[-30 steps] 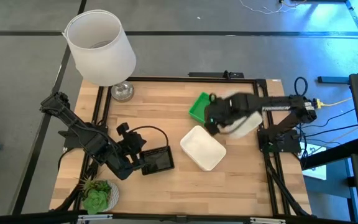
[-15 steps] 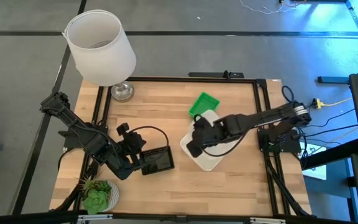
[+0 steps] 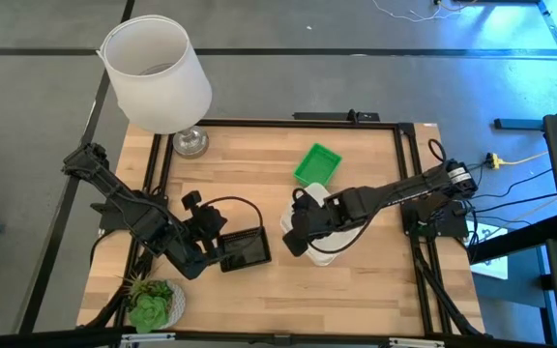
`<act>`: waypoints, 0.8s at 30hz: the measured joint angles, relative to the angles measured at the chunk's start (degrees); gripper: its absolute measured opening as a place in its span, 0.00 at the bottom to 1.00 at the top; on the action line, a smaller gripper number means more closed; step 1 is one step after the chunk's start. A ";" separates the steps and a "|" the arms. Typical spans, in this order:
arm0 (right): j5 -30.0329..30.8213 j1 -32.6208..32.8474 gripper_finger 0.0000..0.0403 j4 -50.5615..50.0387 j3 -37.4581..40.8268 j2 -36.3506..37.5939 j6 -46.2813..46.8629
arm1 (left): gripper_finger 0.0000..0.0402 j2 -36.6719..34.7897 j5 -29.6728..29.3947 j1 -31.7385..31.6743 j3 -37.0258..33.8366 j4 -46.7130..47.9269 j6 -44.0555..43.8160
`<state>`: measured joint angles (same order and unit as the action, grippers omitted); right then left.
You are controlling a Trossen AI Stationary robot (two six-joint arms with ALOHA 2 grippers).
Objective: Stack baskets by color
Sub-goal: Stack the top white bin on the stacked white bins
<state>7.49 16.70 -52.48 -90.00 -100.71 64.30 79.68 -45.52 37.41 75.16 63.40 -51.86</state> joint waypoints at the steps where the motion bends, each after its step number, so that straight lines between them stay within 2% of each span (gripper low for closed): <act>1: 0.02 0.08 0.00 -0.36 0.00 -0.04 0.00 | 0.00 0.00 0.00 0.00 0.00 -0.01 0.00; 9: 2.81 0.15 0.01 -8.31 0.43 -0.48 1.47 | 0.00 0.00 0.17 0.00 0.00 -0.01 0.01; 24: 6.37 0.11 0.01 -14.01 0.56 -2.83 2.75 | 0.00 0.00 0.22 0.01 0.00 -0.02 -0.04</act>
<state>13.86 16.82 -66.49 -89.43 -103.54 67.05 79.68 -45.30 37.41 75.16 63.38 -51.90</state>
